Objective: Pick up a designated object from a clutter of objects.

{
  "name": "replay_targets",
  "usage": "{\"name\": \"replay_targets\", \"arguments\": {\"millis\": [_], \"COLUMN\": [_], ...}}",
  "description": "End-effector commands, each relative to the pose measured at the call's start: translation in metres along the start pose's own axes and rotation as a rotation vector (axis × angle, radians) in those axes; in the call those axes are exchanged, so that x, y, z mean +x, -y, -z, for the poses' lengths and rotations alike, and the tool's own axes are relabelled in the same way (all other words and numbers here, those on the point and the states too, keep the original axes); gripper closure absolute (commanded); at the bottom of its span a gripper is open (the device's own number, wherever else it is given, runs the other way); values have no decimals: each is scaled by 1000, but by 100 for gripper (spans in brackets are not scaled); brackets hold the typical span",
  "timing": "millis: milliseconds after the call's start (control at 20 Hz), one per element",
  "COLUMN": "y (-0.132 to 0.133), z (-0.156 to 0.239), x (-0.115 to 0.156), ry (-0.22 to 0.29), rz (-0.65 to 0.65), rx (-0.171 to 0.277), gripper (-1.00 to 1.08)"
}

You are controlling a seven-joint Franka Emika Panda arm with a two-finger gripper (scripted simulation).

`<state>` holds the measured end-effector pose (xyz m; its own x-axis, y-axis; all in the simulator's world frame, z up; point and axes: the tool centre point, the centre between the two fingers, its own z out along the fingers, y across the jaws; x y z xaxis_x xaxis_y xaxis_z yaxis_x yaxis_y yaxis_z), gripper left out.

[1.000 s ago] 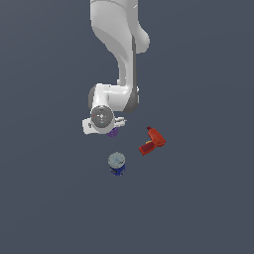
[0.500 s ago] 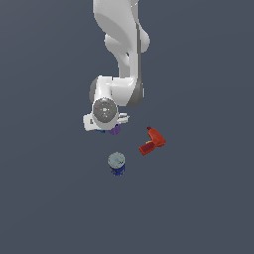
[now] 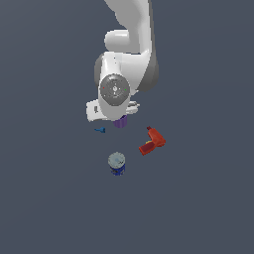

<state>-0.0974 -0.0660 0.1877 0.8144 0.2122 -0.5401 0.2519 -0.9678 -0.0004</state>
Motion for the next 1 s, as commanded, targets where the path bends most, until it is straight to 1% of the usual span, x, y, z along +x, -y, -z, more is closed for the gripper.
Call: {"name": "replay_targets", "arguments": {"millis": [0, 550, 750, 950], "y": [9, 46, 56, 62], "z": [26, 133, 162, 184], "x": [-7, -32, -37, -41], "ry": [-1, -1, 0, 0], "rz": [1, 1, 0, 0], "rx": [0, 0, 0, 0], "gripper": [108, 108, 108, 108]}}
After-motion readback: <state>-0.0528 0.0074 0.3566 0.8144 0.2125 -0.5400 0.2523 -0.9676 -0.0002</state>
